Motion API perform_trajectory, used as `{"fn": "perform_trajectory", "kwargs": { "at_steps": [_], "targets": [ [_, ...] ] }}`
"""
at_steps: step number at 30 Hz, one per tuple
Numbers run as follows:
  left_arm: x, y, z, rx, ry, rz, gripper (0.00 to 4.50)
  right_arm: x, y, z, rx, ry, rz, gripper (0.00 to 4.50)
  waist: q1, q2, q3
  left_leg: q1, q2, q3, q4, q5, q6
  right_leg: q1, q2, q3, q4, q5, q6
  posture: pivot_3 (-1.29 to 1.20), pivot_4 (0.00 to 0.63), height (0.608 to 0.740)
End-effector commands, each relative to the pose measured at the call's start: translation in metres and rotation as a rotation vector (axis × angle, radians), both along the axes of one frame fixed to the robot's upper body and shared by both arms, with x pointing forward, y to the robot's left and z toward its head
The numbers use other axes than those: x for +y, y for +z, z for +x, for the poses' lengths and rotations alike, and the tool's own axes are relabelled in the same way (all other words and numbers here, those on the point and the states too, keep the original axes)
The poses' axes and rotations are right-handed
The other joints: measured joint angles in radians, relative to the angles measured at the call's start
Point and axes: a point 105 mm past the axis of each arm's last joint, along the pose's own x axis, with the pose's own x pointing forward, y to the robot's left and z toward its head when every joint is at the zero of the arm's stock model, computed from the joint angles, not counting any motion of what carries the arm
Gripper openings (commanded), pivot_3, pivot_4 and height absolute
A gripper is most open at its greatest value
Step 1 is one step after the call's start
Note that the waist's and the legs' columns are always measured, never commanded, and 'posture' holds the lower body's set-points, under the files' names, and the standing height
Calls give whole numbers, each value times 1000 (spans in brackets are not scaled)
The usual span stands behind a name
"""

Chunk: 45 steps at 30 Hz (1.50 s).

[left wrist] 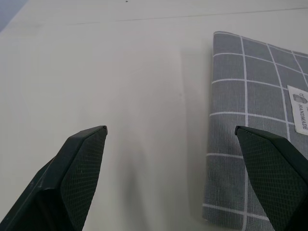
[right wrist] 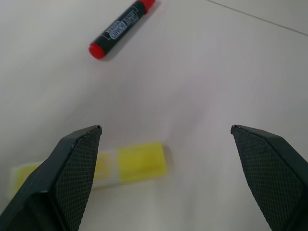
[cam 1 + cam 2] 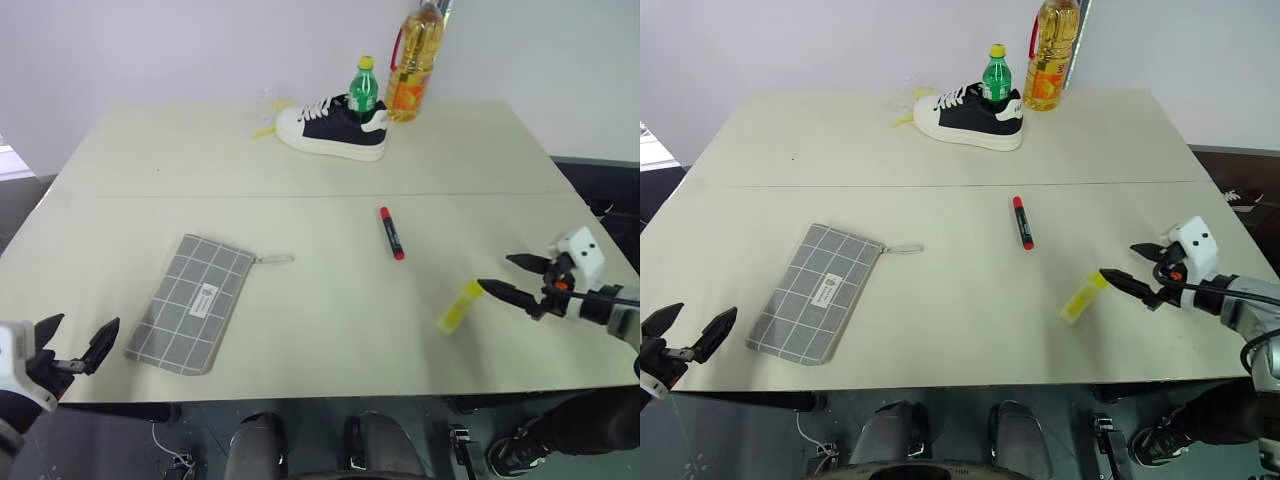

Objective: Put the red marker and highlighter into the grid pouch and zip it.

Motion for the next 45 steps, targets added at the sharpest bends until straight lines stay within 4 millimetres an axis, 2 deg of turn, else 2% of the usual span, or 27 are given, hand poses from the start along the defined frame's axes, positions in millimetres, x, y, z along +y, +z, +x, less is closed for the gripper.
{"fn": "perform_trajectory", "kwargs": {
  "at_steps": [1,7,12,16,18,20,21,24,27,30,34,38,39,41,45],
  "targets": [
    [-4,7,1,-28,-23,22,4500,-11,6,4,-47,7,-16,4463,0,0,0,0,0,0,0,0,0,0,0,0,0,0,0,0,150,705],
    [-3,7,2,-29,-10,10,4500,-15,7,16,-87,12,25,4463,-1,0,0,1,-1,0,0,0,0,1,0,0,0,0,0,0,150,705],
    [-7,7,4,-54,4,17,4500,5,14,34,-145,52,64,4463,-5,1,0,1,0,1,0,0,0,1,1,0,1,2,2,0,150,705],
    [-20,9,1,-114,5,18,4500,62,22,51,-177,197,105,4463,-6,1,0,1,0,2,0,0,0,2,1,0,1,2,3,0,150,705],
    [-27,10,0,-123,-15,31,4500,100,30,52,-218,295,162,4463,-7,1,0,1,0,2,0,0,0,2,1,0,2,2,3,0,150,705],
    [-28,10,-1,-119,-33,51,4500,128,33,51,-219,368,199,4463,-3,1,0,1,0,2,0,0,0,2,1,0,3,3,3,0,150,705],
    [-29,9,-1,-107,-49,76,4500,144,32,52,-217,399,212,4234,-2,1,0,1,0,1,0,0,0,0,1,0,4,3,3,0,150,705],
    [-32,6,-4,-77,-94,140,4500,194,27,53,-178,483,238,3097,-2,1,-1,1,0,1,0,0,0,-1,0,0,3,2,3,0,150,705],
    [-35,0,-10,-27,-145,185,4500,254,16,49,-170,588,203,1566,-5,0,-1,1,1,1,0,0,0,-1,0,0,3,2,2,0,150,705],
    [-36,-2,-18,-1,-177,188,4500,306,14,43,-162,648,222,33,-12,0,-1,0,1,2,0,0,0,-3,0,0,5,2,2,0,150,705],
    [-33,-5,-26,23,-179,296,4500,350,12,45,-162,654,191,33,-6,0,-1,-1,1,2,1,0,0,-5,0,0,9,2,3,0,150,705],
    [-39,-18,-41,89,-228,366,4500,393,-1,35,-96,706,126,33,-10,-3,-3,-1,1,2,2,0,0,-5,-1,0,10,1,0,0,150,705],
    [-40,-20,-44,98,-234,377,4500,400,-4,33,-95,712,107,33,-12,-3,-3,-1,2,2,2,0,0,-5,-1,0,10,1,0,0,150,705],
    [-40,-24,-47,108,-230,404,4500,409,-24,27,-10,714,38,33,-14,-3,-3,-1,2,2,2,0,-1,-6,-1,0,11,0,0,0,150,705],
    [-41,-29,-51,118,-239,457,4500,411,-41,29,50,670,-6,33,-11,-4,-3,-2,2,2,2,0,-1,-9,-2,0,13,0,0,0,150,705]
  ]
}}
